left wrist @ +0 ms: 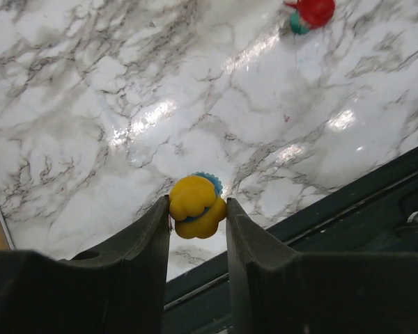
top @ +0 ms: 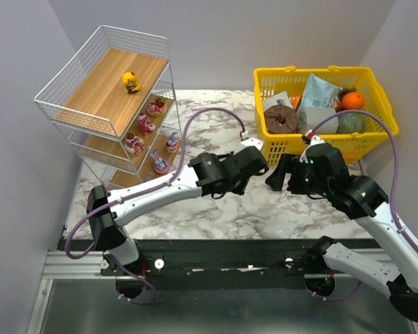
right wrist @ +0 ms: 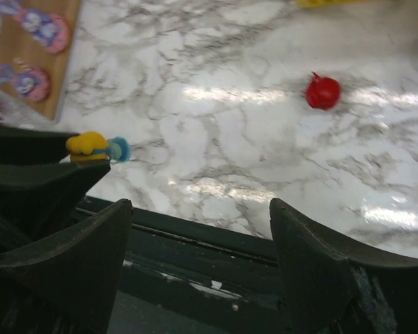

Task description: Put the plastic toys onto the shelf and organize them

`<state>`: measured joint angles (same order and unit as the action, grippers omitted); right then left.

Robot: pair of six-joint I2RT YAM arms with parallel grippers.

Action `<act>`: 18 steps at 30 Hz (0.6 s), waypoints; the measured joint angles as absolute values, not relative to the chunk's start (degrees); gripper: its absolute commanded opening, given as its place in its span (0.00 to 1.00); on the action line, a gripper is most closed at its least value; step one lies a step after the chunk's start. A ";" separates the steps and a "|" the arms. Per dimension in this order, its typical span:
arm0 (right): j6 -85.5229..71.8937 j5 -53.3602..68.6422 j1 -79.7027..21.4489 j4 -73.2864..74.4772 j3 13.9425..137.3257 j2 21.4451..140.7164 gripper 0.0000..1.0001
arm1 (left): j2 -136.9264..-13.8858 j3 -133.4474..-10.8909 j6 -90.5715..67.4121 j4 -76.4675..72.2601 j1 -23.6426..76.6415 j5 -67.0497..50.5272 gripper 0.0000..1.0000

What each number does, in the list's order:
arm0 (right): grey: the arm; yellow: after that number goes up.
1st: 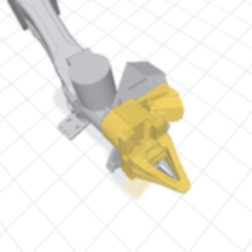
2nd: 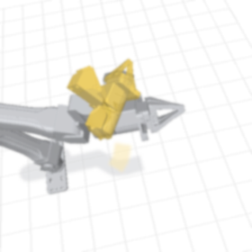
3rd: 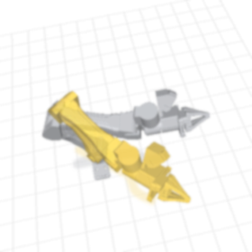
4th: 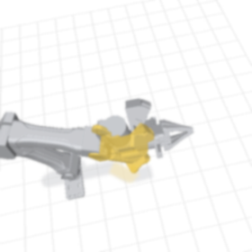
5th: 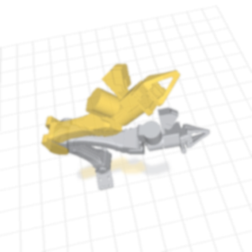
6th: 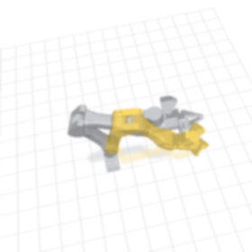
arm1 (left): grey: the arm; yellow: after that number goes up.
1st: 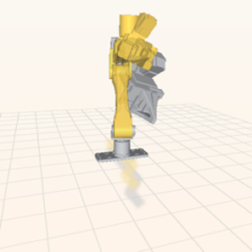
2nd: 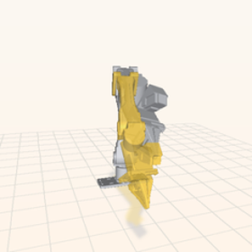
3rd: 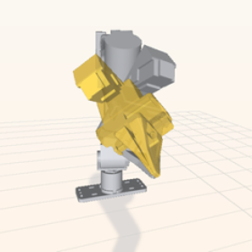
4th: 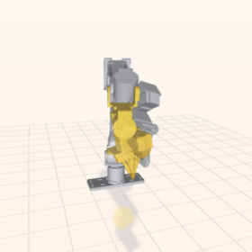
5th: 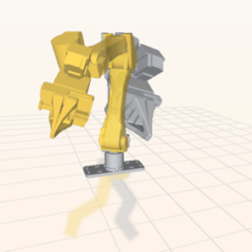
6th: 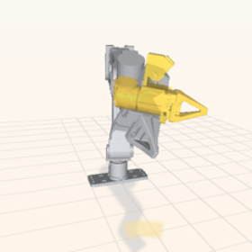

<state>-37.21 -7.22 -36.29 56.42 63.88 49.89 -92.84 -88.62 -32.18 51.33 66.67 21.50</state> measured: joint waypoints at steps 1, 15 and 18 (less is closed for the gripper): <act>-35.40 -5.23 -36.29 54.11 63.24 48.93 0.88 | -92.95 -91.90 -33.26 53.78 66.35 21.80 0.00; -16.16 22.85 -36.32 25.50 61.45 48.16 0.89 | -92.75 -118.52 -42.65 74.56 60.82 17.28 0.00; -13.61 26.33 -36.45 23.24 61.60 50.43 0.89 | -92.23 -121.47 -43.38 75.44 60.82 16.21 0.00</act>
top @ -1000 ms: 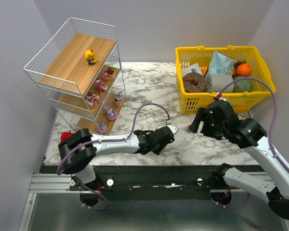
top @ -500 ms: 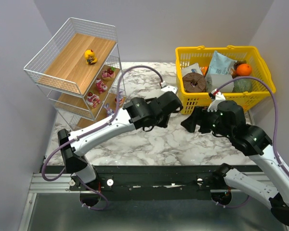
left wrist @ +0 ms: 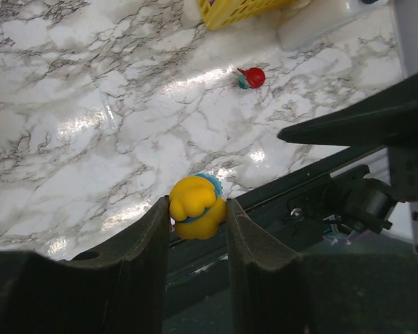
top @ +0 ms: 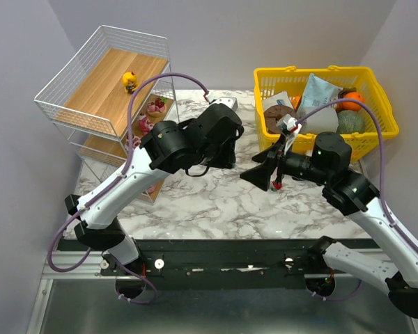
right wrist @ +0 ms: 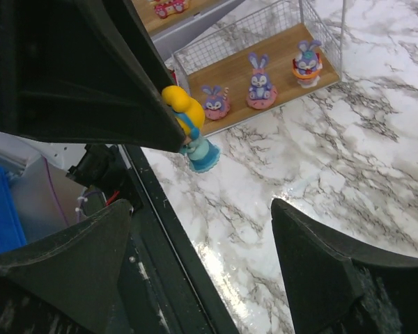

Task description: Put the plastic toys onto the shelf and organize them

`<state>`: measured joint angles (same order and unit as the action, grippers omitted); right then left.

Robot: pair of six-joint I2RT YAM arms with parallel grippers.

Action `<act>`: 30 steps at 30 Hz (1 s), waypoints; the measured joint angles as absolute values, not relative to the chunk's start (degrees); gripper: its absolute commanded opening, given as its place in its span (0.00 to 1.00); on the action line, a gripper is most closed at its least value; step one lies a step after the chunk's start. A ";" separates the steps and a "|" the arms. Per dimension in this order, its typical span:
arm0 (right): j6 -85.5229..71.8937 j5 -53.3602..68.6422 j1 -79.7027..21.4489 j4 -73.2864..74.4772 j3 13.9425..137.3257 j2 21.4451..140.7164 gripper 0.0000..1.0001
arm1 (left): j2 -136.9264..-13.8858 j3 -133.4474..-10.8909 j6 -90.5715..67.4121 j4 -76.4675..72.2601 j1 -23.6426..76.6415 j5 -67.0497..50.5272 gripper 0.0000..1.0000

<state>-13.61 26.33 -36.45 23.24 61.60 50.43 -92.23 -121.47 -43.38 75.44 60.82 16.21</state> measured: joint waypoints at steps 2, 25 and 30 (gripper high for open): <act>-12.27 27.99 -36.88 22.15 61.76 51.83 0.88 | -91.59 -122.52 -43.81 75.79 60.82 15.75 0.00; -11.60 29.41 -42.89 13.45 64.53 60.66 0.36 | -88.07 -123.55 -46.15 74.54 60.60 12.14 0.00; -12.53 29.23 -43.18 13.02 64.55 60.66 0.15 | -86.63 -122.58 -46.63 73.49 60.45 12.14 0.00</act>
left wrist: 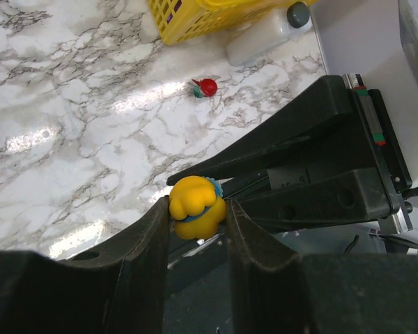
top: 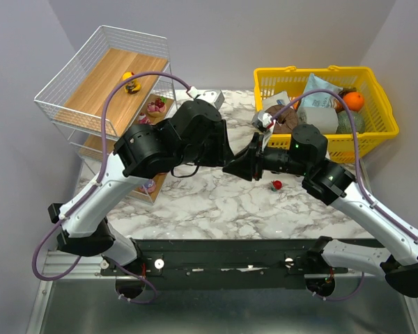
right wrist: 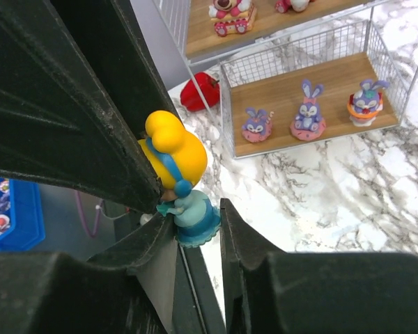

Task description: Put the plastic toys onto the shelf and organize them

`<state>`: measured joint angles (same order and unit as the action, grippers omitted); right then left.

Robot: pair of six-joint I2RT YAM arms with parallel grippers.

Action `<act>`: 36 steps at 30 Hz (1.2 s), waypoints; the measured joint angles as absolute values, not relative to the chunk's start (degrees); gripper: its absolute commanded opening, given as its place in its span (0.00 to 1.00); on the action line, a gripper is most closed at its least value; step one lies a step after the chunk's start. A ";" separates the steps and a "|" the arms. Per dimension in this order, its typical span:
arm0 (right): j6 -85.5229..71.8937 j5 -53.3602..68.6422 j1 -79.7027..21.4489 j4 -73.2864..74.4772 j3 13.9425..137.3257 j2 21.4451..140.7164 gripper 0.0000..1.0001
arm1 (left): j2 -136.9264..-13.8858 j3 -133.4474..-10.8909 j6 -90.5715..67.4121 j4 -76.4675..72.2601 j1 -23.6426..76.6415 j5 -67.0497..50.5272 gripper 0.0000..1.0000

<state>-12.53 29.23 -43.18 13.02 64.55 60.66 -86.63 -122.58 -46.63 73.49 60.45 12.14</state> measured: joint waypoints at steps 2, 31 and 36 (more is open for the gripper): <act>-13.04 29.19 -43.18 12.91 64.55 60.66 0.06 | -86.32 -122.06 -46.68 73.12 60.47 12.12 0.00; -34.46 43.20 -43.18 11.55 74.74 62.39 0.01 | -66.43 -102.24 -32.49 42.74 60.38 2.92 0.84; -38.02 47.64 -43.18 11.92 74.74 64.07 0.01 | -65.52 -102.74 -28.60 37.19 60.38 -0.89 0.77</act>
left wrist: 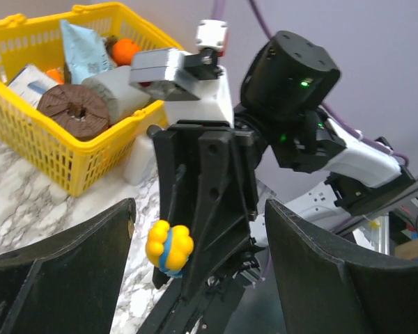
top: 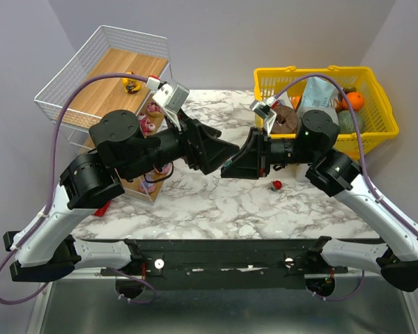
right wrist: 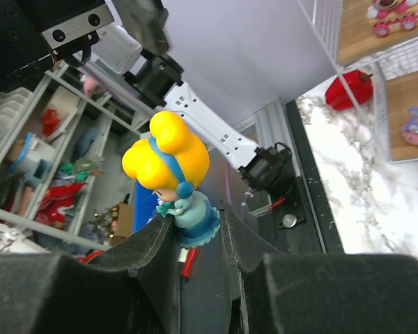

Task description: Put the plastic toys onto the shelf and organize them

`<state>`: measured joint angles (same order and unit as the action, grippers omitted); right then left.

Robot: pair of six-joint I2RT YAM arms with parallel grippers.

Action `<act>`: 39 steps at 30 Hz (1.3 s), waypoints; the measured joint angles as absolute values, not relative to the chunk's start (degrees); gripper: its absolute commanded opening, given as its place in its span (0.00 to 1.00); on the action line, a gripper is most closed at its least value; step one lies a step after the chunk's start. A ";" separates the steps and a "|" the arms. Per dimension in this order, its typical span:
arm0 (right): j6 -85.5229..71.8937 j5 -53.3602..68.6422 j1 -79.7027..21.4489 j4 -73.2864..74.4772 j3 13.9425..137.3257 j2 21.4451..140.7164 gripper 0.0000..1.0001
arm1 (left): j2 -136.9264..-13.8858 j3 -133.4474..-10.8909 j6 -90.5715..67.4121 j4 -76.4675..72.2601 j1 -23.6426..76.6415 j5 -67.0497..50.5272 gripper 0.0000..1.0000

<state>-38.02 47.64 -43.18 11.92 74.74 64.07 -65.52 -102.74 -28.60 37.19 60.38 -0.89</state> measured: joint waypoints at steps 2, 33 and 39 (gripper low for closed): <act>-39.03 48.64 -43.18 11.75 74.74 64.03 0.01 | -65.65 -102.74 -27.81 36.07 60.38 -2.94 0.74; -43.53 55.48 -43.18 8.62 74.85 61.71 0.01 | -66.26 -101.38 -26.41 38.39 60.49 -11.92 0.34; -43.55 55.61 -43.18 8.64 74.85 62.00 0.01 | -65.78 -100.29 -26.46 37.63 60.49 -12.53 0.02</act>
